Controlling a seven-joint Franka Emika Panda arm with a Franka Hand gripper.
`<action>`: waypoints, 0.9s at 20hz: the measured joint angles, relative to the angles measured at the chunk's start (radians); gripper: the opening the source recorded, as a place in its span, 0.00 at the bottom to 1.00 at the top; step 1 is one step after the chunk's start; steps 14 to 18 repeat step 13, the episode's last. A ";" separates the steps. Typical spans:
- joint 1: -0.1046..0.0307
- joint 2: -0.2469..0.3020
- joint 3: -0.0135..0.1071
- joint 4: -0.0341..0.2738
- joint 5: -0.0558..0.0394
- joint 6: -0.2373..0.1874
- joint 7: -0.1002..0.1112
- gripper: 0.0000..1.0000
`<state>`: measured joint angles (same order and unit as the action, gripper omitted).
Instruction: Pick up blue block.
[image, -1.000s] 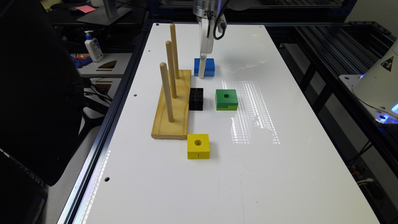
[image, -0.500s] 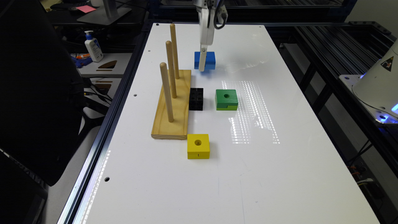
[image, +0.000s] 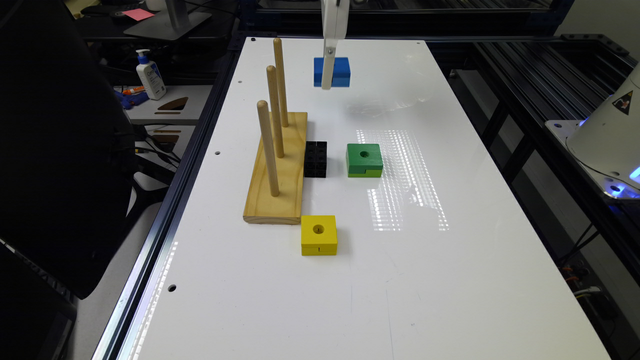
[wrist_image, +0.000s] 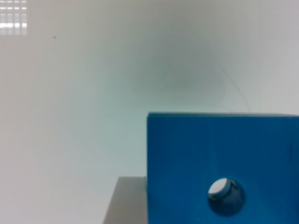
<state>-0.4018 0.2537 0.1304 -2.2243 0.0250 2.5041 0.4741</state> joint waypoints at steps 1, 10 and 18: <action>0.000 -0.008 0.000 0.000 0.0000 -0.006 0.000 0.00; 0.000 -0.153 0.001 0.005 0.0009 -0.139 0.001 0.00; 0.000 -0.224 0.002 0.008 0.0024 -0.209 0.002 0.00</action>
